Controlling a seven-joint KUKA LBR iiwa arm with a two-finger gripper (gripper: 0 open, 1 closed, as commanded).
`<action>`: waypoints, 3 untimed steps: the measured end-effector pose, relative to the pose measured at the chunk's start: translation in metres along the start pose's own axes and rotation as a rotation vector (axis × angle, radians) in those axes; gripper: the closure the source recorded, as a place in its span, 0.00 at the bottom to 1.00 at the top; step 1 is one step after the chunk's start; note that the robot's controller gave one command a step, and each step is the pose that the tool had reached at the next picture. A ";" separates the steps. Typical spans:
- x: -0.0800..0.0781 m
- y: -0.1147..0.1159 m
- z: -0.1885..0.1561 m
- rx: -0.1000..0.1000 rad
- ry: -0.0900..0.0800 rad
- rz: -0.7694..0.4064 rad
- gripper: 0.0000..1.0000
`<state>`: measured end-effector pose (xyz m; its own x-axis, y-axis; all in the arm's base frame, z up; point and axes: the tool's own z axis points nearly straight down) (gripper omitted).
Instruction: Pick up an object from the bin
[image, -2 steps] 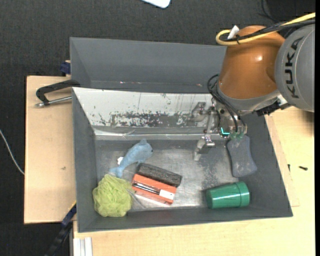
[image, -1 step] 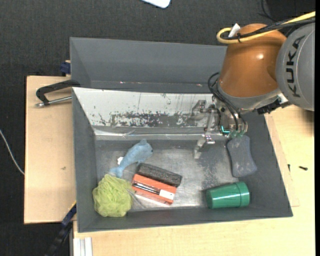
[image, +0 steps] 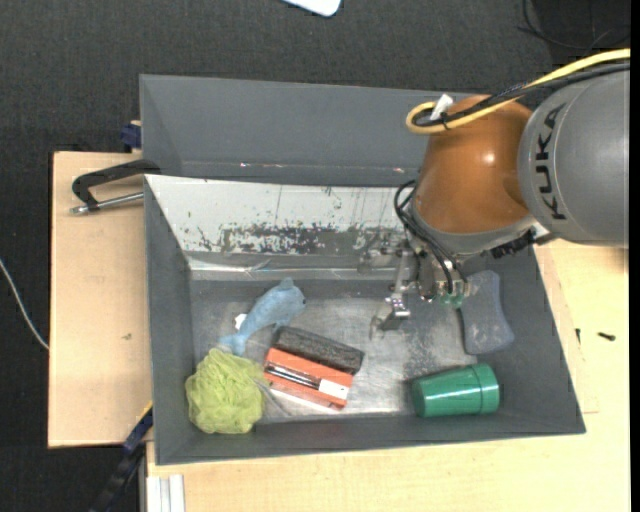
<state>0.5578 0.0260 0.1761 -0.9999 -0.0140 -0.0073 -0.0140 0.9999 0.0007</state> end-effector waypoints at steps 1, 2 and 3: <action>0.023 -0.020 0.040 -0.001 0.007 -0.161 0.00; 0.014 0.006 0.031 0.001 0.004 -0.211 0.00; 0.031 0.028 0.064 -0.002 -0.005 -0.202 0.00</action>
Offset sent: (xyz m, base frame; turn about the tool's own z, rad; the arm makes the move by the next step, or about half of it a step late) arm -0.0064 0.0391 -0.0181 -0.2425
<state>0.5266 0.0536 0.1118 -0.9767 -0.2143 -0.0122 -0.2144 0.9768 0.0006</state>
